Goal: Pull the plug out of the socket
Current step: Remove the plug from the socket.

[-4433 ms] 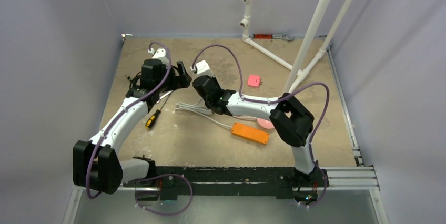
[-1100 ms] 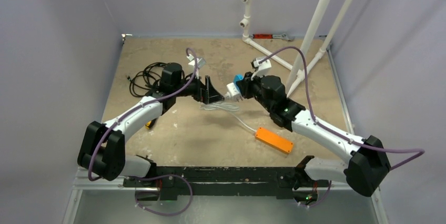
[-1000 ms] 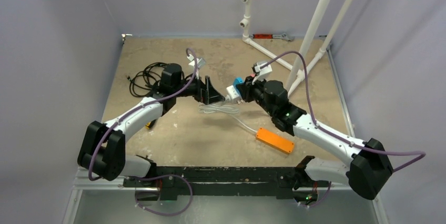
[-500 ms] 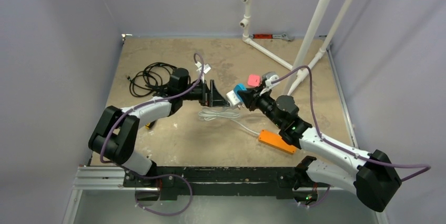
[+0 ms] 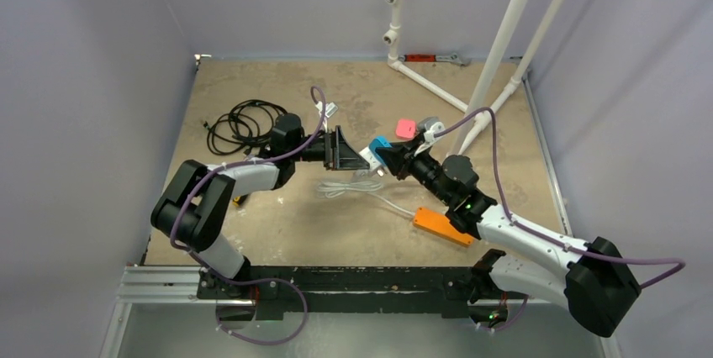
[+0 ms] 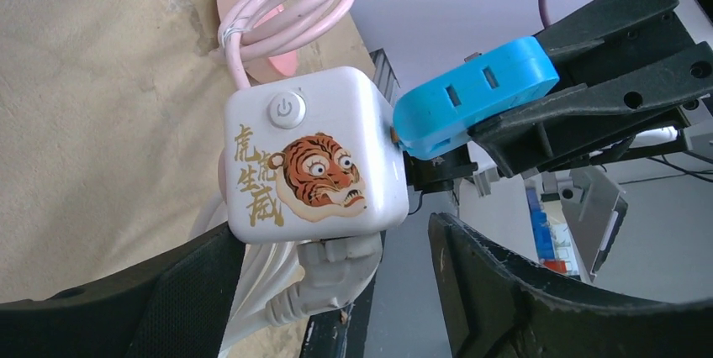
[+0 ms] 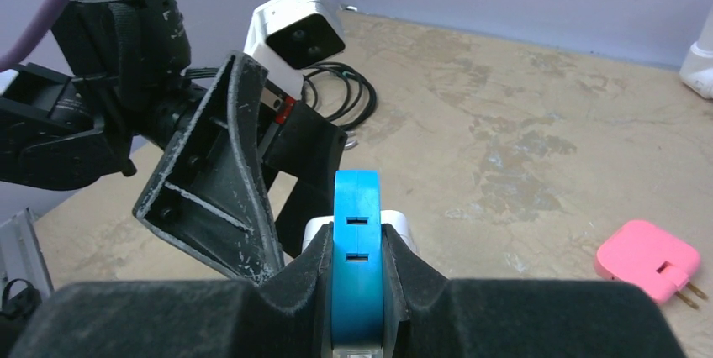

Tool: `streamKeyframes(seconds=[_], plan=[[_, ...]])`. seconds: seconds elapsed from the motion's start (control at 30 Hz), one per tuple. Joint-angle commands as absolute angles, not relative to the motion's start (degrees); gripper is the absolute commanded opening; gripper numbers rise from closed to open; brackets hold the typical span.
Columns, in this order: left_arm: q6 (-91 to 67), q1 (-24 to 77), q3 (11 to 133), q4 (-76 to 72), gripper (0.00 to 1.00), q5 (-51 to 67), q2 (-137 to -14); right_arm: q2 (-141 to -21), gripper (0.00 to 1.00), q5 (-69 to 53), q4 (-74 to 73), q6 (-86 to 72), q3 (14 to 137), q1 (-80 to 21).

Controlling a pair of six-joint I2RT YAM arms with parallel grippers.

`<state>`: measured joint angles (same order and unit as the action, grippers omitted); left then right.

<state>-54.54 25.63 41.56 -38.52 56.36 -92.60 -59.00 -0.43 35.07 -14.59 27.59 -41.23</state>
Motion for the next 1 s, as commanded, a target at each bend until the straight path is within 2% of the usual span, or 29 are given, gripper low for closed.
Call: streamKeyframes(seconds=[0.0, 0.17, 0.33, 0.47, 0.53, 0.67, 0.83, 0.97], plan=[[-56.2, 25.6, 41.6, -42.4, 0.77, 57.8, -93.4, -57.9, 0.00, -3.9, 47.3, -15.6, 28.4, -41.3], [-56.2, 25.7, 41.8, -41.8, 0.72, 57.6, -93.8, -58.0, 0.00, -5.4, 47.2, -15.3, 28.5, -41.4], [-56.2, 25.7, 41.9, -41.4, 0.55, 57.4, -93.9, -59.4, 0.00, -6.6, 46.2, -14.5, 29.5, -41.3], [-56.3, 25.7, 41.9, -41.4, 0.38, 57.4, -94.0, -60.0, 0.00, -6.8, 45.7, -14.0, 29.8, -41.4], [-56.3, 25.7, 41.9, -41.3, 0.23, 57.4, -94.3, -59.9, 0.00, -6.3, 45.6, -13.9, 29.7, -41.3], [-56.5, 25.6, 42.0, -41.1, 0.00, 57.2, -95.0, -59.7, 0.00, -5.9, 45.8, -13.7, 29.4, -41.4], [-55.9, 24.9, 41.9, -39.0, 0.00, 55.4, -95.5, -59.6, 0.00, -4.5, 46.1, -13.7, 29.0, -41.5], [-48.8, 24.0, 43.9, -27.5, 0.00, 51.8, -95.3, -59.0, 0.00, -2.6, 46.8, -14.2, 28.3, -41.6]])
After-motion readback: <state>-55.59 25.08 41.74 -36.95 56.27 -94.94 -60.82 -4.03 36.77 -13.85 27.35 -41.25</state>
